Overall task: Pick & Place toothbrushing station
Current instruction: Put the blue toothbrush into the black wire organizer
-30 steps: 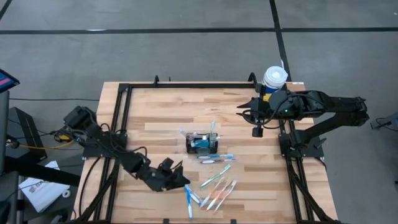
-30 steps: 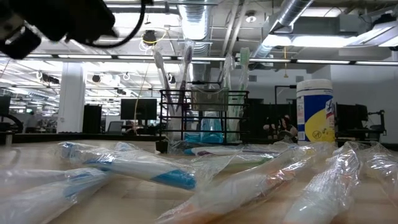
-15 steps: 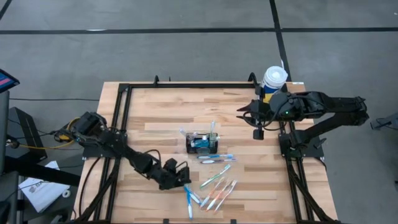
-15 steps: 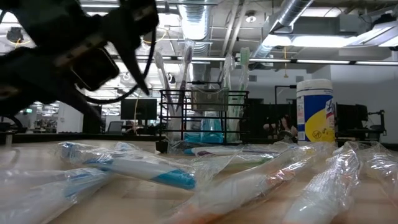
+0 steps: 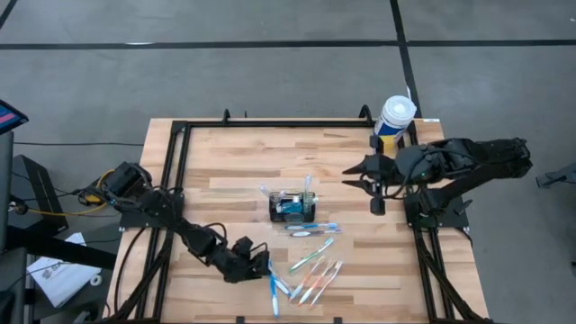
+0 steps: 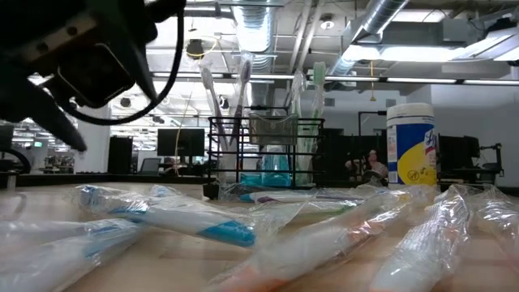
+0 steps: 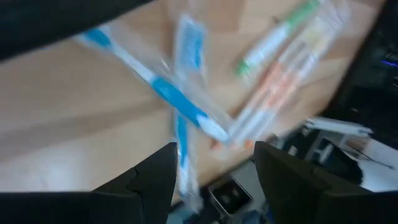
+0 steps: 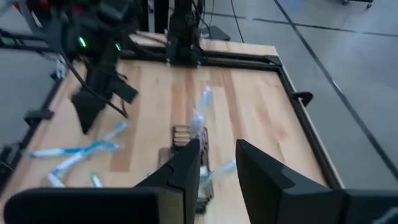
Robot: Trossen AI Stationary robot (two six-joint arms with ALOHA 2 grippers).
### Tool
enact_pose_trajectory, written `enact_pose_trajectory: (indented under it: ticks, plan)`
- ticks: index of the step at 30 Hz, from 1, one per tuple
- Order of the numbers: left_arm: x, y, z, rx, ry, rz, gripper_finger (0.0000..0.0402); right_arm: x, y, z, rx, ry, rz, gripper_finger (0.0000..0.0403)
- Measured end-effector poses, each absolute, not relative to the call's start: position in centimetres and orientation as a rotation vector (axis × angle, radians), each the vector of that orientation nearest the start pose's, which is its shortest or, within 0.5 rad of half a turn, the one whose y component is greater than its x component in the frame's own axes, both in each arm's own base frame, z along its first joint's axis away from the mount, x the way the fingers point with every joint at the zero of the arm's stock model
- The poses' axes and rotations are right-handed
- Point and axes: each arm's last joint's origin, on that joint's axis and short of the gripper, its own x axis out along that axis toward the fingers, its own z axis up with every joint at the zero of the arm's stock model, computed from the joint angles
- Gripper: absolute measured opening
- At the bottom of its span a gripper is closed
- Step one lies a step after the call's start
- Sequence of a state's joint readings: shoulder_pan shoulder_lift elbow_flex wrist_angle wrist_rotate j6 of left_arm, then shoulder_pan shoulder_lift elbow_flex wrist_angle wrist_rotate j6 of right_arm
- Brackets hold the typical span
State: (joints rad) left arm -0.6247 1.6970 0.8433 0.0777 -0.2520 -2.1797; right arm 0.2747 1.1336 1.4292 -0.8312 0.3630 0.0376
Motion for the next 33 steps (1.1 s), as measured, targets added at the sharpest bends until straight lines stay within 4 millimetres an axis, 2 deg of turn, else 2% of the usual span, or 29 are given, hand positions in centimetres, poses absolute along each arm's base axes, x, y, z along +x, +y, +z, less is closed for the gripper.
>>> enact_pose_trajectory:
  ticks: [13, 21, 28, 31, 33]
  plan:
    - [25.8, -17.5, 13.9, -1.636, 0.821, 0.725, 0.0209, 20.1, 6.2, 43.1, -0.051, 0.417, -0.036, 0.0093]
    - [26.3, -16.7, 13.8, -1.614, 0.832, 0.730, 0.0209, 20.1, 6.3, 43.1, -0.051, 0.413, -0.033, 0.0093]
    - [27.2, -15.8, 12.1, -1.597, 0.837, 0.795, 0.0209, 20.1, 6.3, 43.1, -0.056, 0.414, -0.032, 0.0093]
    - [27.4, -15.8, 11.5, -1.592, 0.840, 0.805, 0.0197, 20.1, 6.3, 43.1, -0.060, 0.414, -0.031, 0.0093]
    - [27.5, -15.8, 11.3, -1.574, 0.845, 0.795, 0.0175, 20.1, 6.3, 43.0, -0.064, 0.419, -0.031, 0.0093]
